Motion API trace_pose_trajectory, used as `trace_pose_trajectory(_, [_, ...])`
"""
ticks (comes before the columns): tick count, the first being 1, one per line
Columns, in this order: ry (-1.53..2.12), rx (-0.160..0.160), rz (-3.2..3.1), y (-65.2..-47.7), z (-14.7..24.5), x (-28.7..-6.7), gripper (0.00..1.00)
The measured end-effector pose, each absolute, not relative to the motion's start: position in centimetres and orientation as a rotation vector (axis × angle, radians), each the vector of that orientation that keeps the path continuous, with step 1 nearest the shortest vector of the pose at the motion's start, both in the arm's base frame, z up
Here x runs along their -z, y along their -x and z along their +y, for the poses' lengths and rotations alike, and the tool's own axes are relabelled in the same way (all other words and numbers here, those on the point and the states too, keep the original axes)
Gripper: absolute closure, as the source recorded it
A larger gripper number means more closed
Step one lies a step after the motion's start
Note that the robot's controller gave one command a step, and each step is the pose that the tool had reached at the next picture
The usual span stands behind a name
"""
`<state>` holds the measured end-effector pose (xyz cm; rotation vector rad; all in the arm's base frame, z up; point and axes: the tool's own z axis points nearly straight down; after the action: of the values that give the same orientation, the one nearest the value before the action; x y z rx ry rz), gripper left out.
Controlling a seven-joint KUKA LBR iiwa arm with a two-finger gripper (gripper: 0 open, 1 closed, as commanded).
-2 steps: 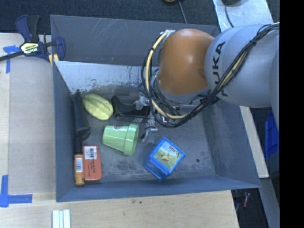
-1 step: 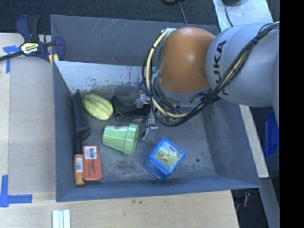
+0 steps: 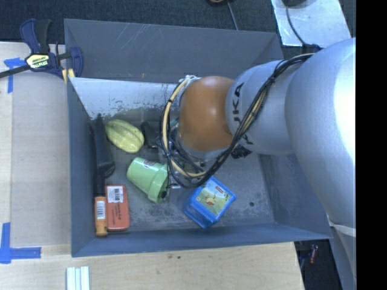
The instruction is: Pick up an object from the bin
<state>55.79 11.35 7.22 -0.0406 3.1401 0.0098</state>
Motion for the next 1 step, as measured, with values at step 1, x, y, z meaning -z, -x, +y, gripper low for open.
trace_pose_trajectory(1, [0.053, -0.004, 3.125, -56.46, 11.74, -13.02, 0.00])
